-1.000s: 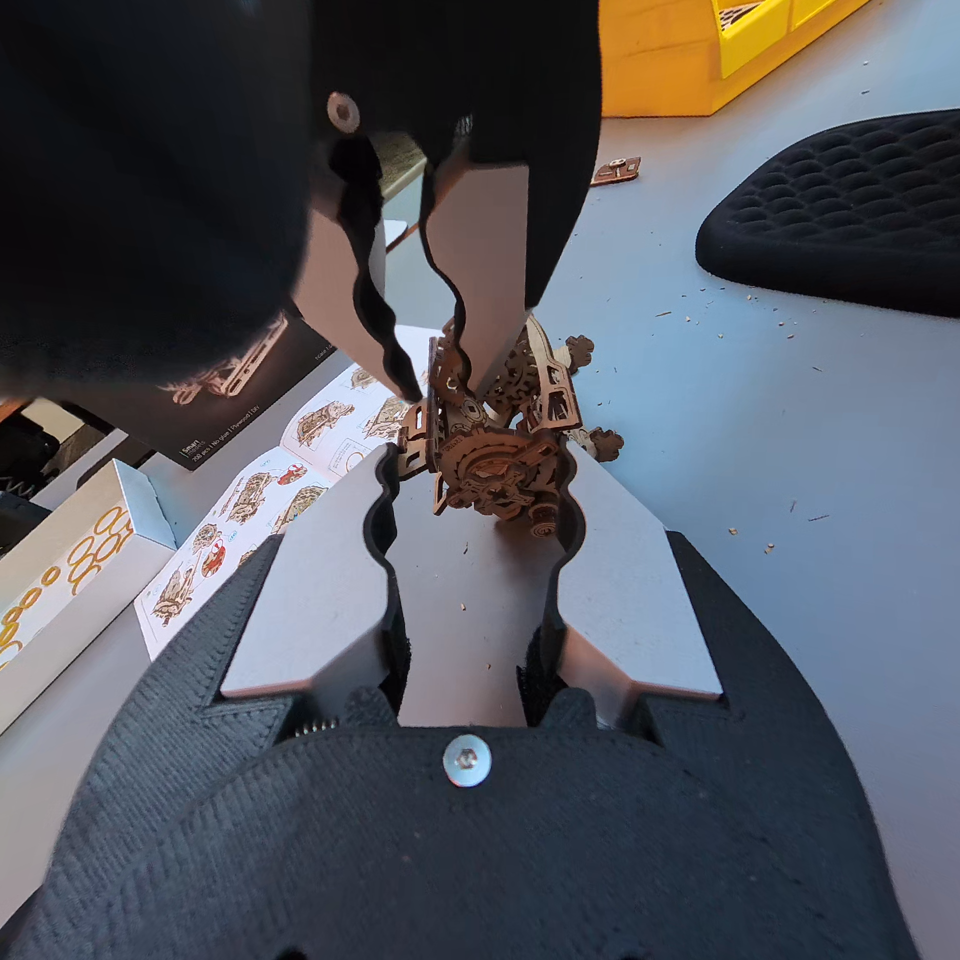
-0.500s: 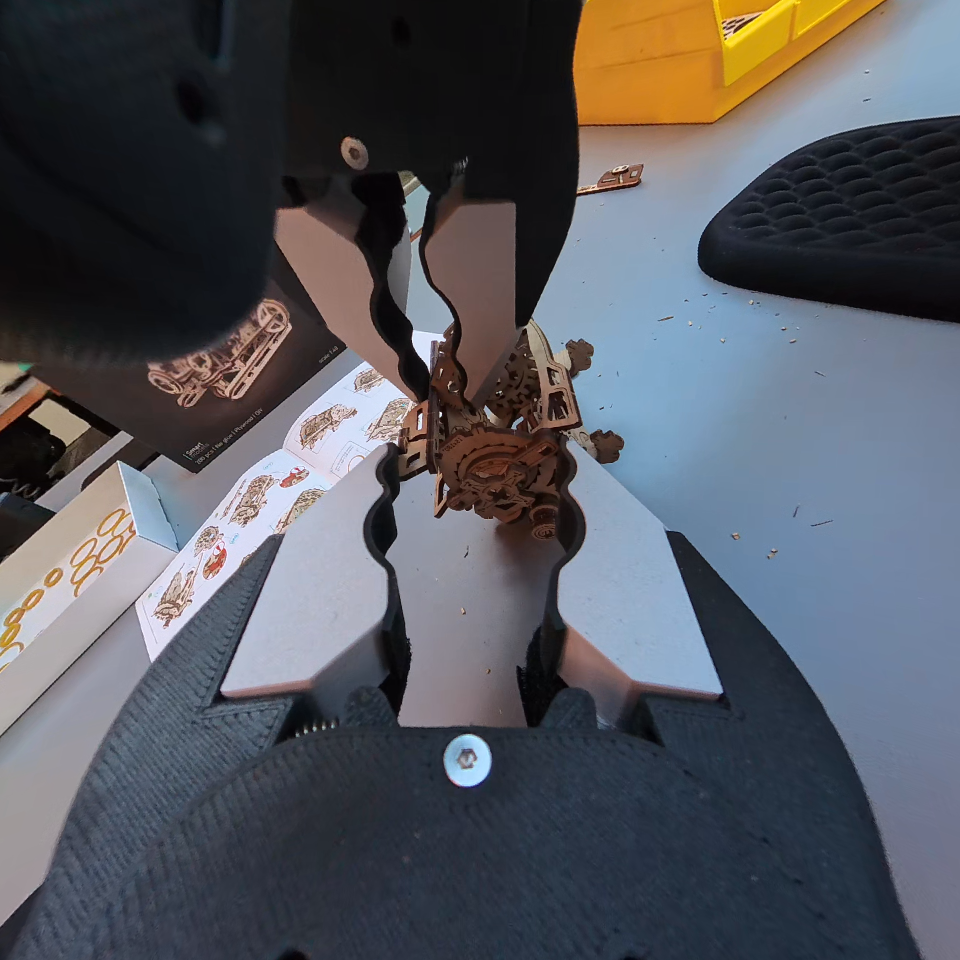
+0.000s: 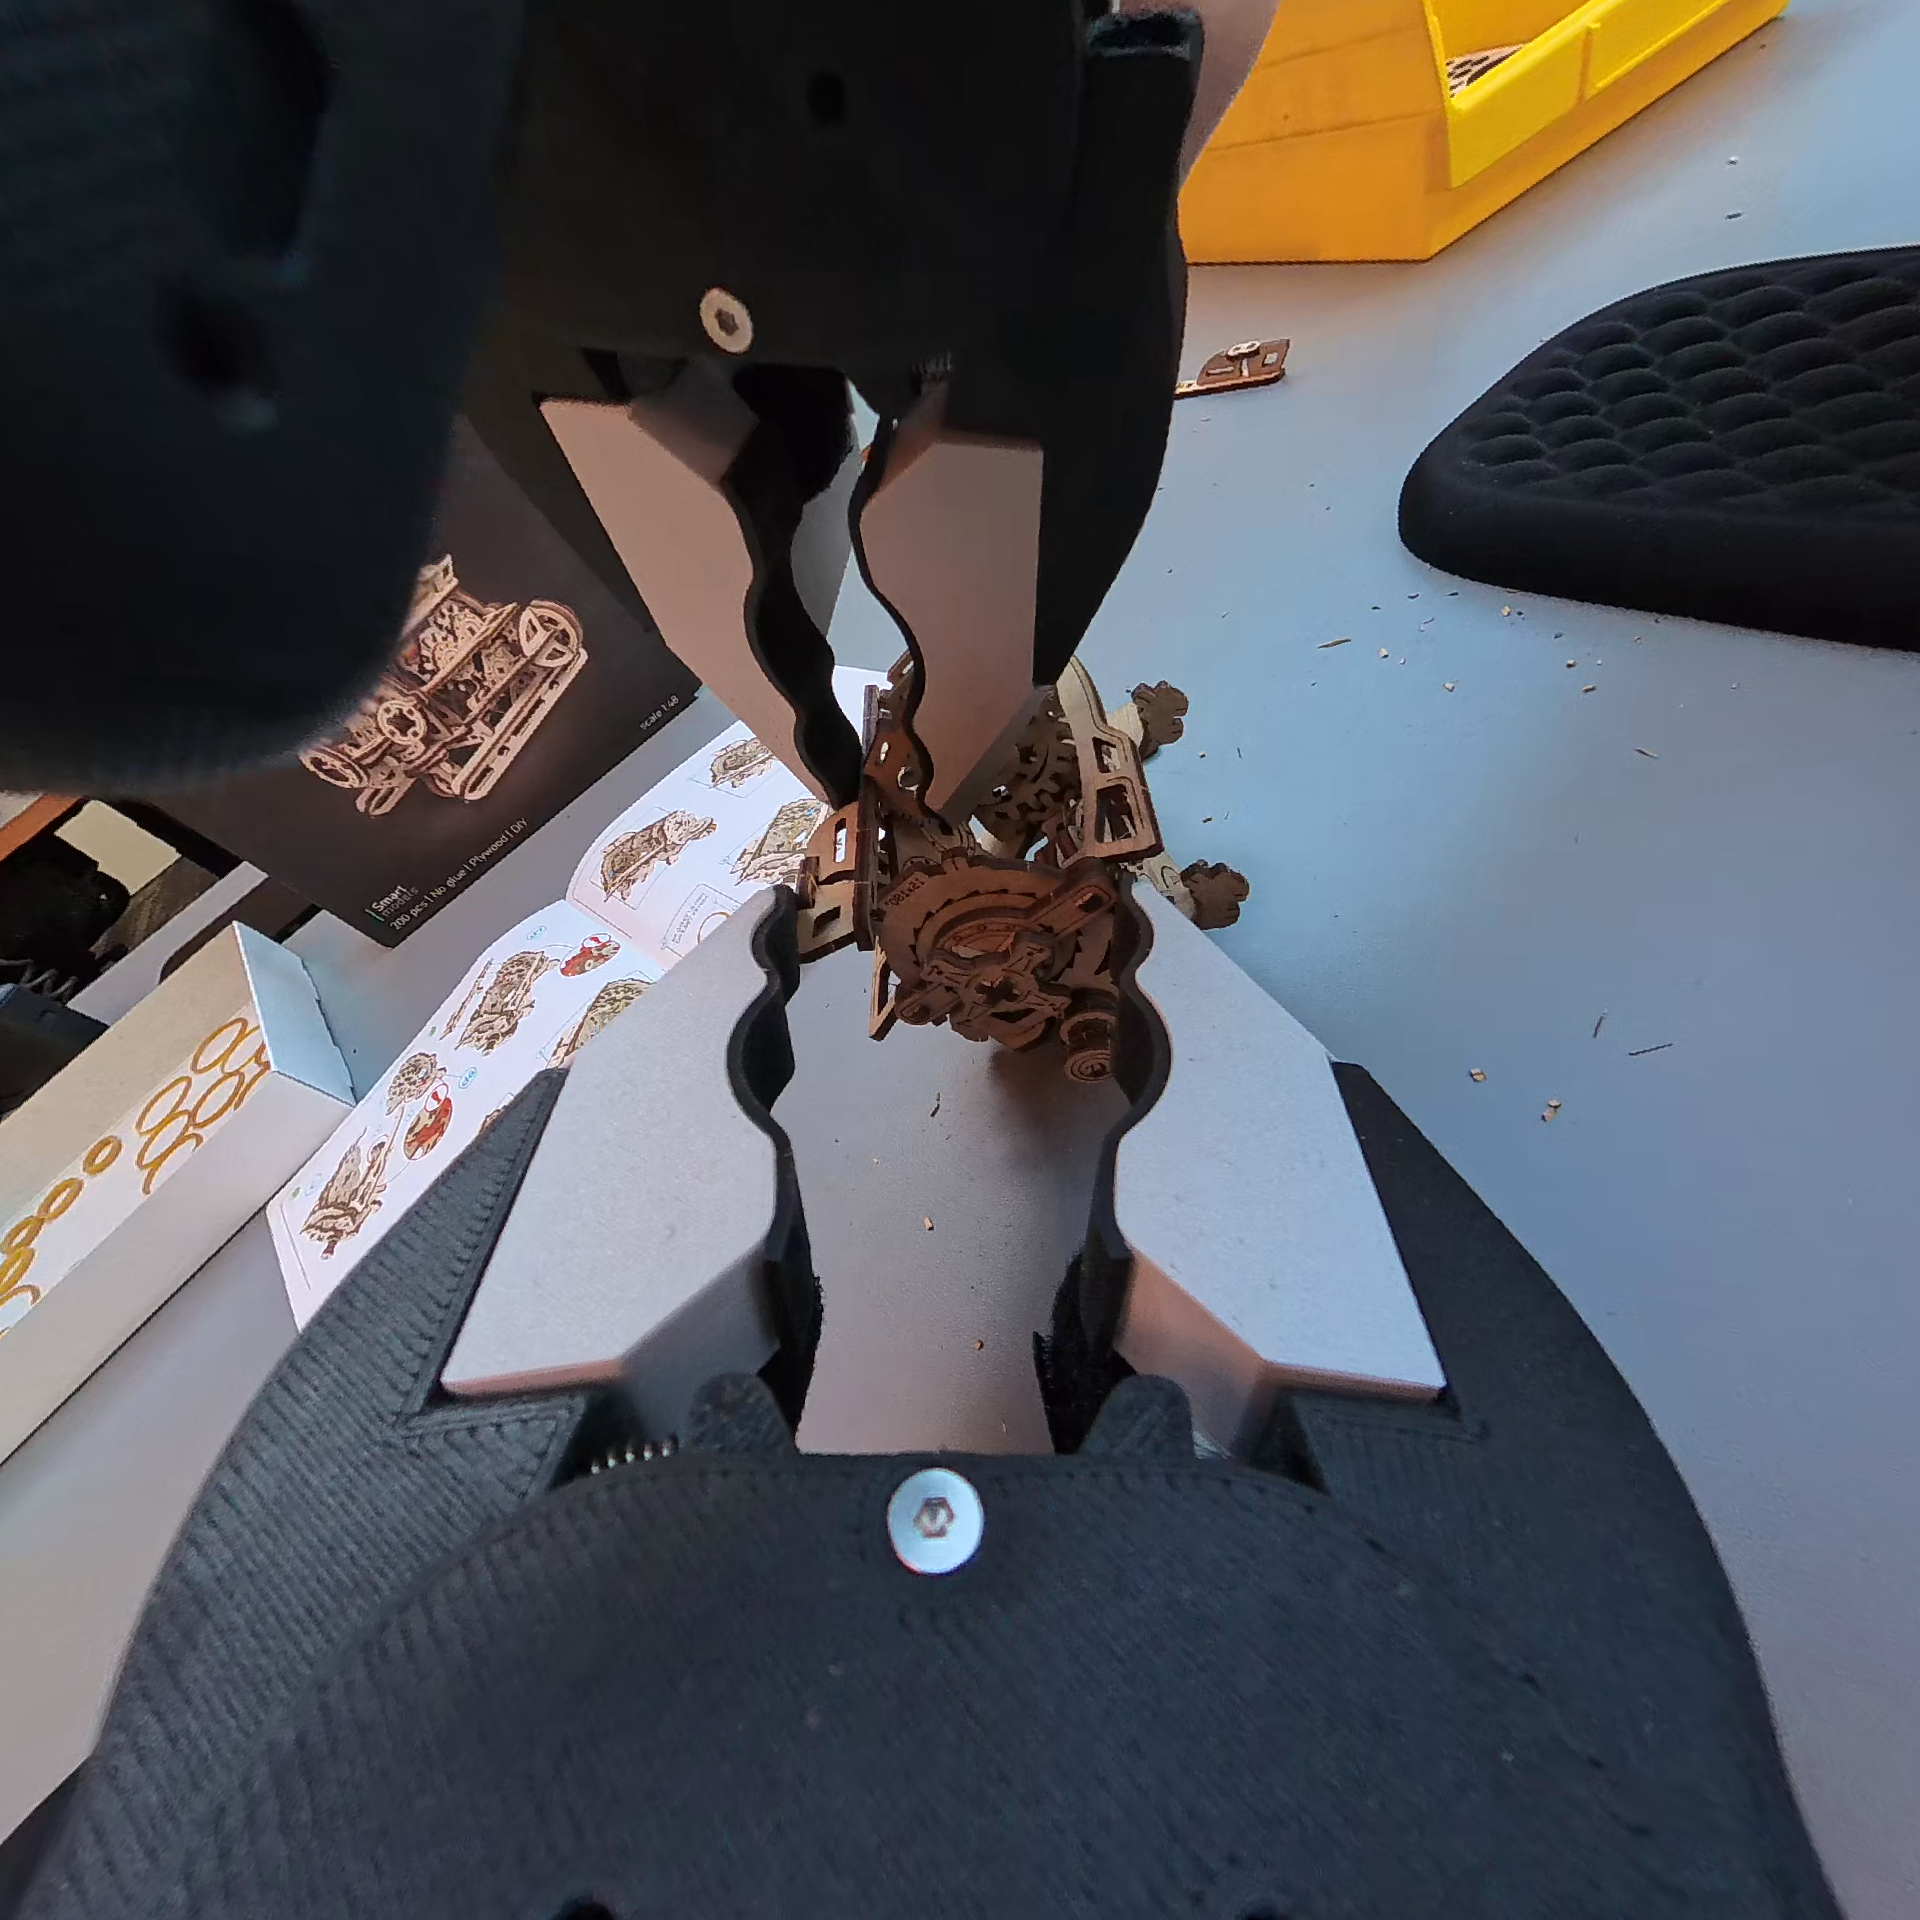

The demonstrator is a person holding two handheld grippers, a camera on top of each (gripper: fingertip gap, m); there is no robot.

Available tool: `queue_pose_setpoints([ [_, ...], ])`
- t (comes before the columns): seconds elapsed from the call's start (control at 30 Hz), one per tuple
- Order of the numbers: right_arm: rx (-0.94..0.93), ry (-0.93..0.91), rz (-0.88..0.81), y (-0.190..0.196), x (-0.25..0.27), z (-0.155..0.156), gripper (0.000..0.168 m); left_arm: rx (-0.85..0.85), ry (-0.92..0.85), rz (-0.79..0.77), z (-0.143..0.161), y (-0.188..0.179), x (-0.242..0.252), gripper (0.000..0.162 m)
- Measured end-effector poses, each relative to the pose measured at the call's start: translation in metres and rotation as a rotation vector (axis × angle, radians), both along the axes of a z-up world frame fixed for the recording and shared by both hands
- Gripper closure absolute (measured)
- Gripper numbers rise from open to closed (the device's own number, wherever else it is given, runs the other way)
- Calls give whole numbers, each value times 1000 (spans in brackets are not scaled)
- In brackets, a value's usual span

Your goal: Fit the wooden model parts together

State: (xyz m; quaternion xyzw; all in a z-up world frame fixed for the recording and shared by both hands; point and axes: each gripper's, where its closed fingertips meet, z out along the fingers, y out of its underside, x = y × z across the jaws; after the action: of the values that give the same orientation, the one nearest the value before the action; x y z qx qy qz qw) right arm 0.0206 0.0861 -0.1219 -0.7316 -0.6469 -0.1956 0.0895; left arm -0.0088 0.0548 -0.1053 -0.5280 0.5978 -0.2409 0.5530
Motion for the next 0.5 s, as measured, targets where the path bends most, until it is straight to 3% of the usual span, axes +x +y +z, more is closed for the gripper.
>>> queue_pose_setpoints([
  [0.27,19,10,-9,0,0,0,152,6,-5,0,0,0,0,103],
  [0.5,18,-54,116,-2,1,3,152,13,6,-3,-2,0,-1,103],
])
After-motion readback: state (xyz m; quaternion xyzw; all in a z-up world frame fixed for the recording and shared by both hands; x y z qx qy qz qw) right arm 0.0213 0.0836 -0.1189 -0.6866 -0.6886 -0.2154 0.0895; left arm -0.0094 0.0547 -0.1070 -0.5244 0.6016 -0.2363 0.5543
